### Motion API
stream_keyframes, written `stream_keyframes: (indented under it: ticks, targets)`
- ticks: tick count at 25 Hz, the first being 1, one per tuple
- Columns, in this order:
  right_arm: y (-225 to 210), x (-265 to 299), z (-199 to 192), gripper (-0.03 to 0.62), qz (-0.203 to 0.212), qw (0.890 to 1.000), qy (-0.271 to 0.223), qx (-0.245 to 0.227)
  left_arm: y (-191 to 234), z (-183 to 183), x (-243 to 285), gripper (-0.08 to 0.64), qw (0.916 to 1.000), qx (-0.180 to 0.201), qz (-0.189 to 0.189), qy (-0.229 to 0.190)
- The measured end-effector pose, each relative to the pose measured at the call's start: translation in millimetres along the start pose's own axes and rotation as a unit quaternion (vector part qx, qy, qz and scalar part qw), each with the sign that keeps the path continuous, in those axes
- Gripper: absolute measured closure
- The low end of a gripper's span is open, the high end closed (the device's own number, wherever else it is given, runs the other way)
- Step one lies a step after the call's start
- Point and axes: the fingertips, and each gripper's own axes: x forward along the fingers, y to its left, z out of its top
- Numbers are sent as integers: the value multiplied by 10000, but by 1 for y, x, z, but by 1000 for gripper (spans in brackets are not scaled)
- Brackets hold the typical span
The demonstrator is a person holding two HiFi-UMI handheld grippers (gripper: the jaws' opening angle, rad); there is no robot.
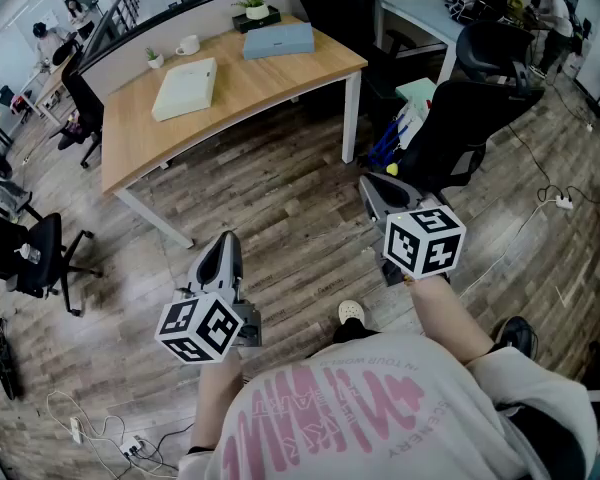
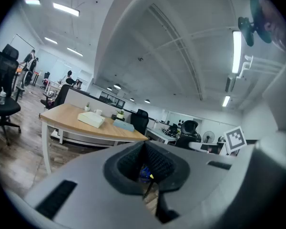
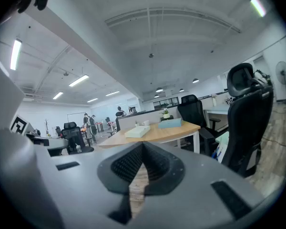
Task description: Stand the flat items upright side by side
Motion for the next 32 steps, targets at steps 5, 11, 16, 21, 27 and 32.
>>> stream_keyframes:
  ticks: [5, 11, 16, 21, 27, 32]
  targets:
    - [-14, 12, -9, 595, 63, 9999, 69, 54, 2, -6, 16, 557, 9999, -5, 88, -49]
    - [-54, 44, -6, 595, 37, 9998, 212, 24, 1, -5, 65, 557, 9999, -59, 142, -59]
    - [-92, 97, 31, 595, 148, 9998, 110, -20, 8, 24, 130, 557, 9992, -98, 225, -308]
    - [-137, 135, 71, 595, 301, 9994, -87, 143, -2, 51, 192, 557, 9981, -21, 207, -576]
    - [-178, 175, 82, 594, 460, 9988, -34, 183, -1, 55, 244, 557, 9965, -83, 336, -765]
    - [-203, 191, 50, 594, 318, 9985, 355, 269, 3, 20, 268, 557, 9988, -232, 360, -221]
